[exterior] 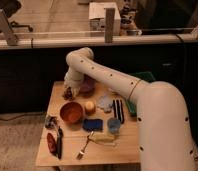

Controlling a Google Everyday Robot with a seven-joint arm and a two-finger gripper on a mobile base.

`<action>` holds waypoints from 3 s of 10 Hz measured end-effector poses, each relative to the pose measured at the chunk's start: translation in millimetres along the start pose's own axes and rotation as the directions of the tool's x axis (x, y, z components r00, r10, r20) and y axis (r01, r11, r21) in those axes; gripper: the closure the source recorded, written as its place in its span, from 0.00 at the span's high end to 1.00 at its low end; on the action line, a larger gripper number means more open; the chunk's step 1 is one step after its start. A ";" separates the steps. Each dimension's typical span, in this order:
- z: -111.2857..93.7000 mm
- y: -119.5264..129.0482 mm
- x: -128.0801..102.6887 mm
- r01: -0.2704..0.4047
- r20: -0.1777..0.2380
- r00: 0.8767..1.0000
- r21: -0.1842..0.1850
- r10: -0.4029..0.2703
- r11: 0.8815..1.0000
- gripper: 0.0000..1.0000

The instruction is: Place grapes in red bowl

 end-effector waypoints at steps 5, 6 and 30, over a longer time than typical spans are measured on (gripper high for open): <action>10.4 16.4 -27.0 0.086 0.009 0.996 -0.094 -0.086 0.992 0.02; 11.8 21.3 -30.1 0.093 0.011 0.996 -0.113 -0.093 0.989 0.14; 17.8 33.1 -34.9 0.121 0.065 0.992 -0.170 -0.111 0.978 0.80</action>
